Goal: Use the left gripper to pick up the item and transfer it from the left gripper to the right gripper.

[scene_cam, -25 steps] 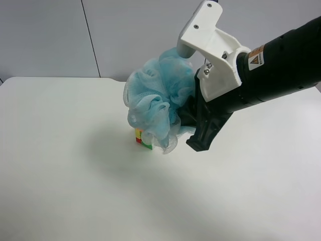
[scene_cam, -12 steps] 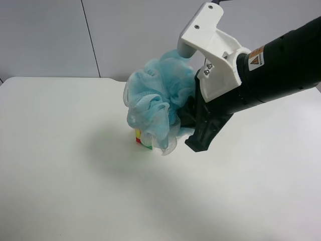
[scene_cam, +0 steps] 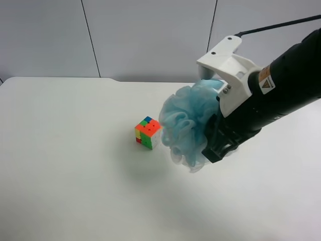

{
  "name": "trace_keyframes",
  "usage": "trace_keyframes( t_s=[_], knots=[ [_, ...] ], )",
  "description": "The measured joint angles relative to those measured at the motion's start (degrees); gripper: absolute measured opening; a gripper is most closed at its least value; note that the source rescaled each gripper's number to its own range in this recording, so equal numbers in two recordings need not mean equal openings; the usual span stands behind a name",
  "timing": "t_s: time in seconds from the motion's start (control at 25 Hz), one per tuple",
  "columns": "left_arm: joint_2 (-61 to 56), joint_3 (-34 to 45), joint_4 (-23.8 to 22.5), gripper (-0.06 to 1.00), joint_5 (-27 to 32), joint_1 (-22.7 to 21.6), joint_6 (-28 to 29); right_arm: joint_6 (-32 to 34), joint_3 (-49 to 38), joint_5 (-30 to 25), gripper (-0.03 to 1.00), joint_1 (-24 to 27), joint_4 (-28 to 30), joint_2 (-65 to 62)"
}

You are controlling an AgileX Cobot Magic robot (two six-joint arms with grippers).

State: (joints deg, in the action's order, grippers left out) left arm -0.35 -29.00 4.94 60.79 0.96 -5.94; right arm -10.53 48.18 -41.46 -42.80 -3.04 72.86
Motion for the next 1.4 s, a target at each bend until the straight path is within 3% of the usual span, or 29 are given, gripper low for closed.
trace_keyframes(
  t_s=[0.08, 0.2, 0.36, 0.52, 0.64, 0.96, 1.28, 1.36, 1.4],
  knots=[
    [0.0, 0.0, 0.0, 1.00, 0.0, -2.6, 0.0, 8.2, 0.0, -4.9, 0.00, 0.0, 6.8, 0.0],
    [0.0, 0.0, 0.0, 1.00, 0.0, -5.2, 0.0, 11.4, 0.0, -9.2, 0.00, 2.4, 9.7, 0.0],
    [0.0, 0.0, 0.0, 1.00, 0.0, -6.0, 0.0, 10.0, 0.0, -11.2, 0.00, 11.8, 9.4, 0.2],
    [0.0, 0.0, 0.0, 1.00, 0.0, -6.0, 0.0, 4.4, 0.0, -11.1, 0.00, 22.7, 5.1, 2.1],
    [0.0, 0.0, 0.0, 1.00, 0.0, -6.0, 0.0, 0.6, 0.0, -10.3, 0.00, 27.5, 2.2, 4.0],
    [0.0, 0.0, 0.0, 1.00, 0.0, -6.0, 0.0, -0.5, 0.0, -2.2, 0.00, 29.0, 1.4, 14.2],
    [0.0, 0.0, 0.0, 1.00, 0.0, -6.0, 0.0, -0.2, 0.0, -1.4, 0.00, 29.0, 1.4, 23.5],
    [0.0, 0.0, 0.0, 1.00, 0.0, -6.0, 0.0, 0.2, 0.0, -1.4, 0.22, 29.0, 1.4, 24.9],
    [0.0, 0.0, 0.0, 1.00, 0.0, -6.0, 0.0, 0.8, 0.0, -1.3, 0.44, 29.0, 1.4, 25.2]
  ],
)
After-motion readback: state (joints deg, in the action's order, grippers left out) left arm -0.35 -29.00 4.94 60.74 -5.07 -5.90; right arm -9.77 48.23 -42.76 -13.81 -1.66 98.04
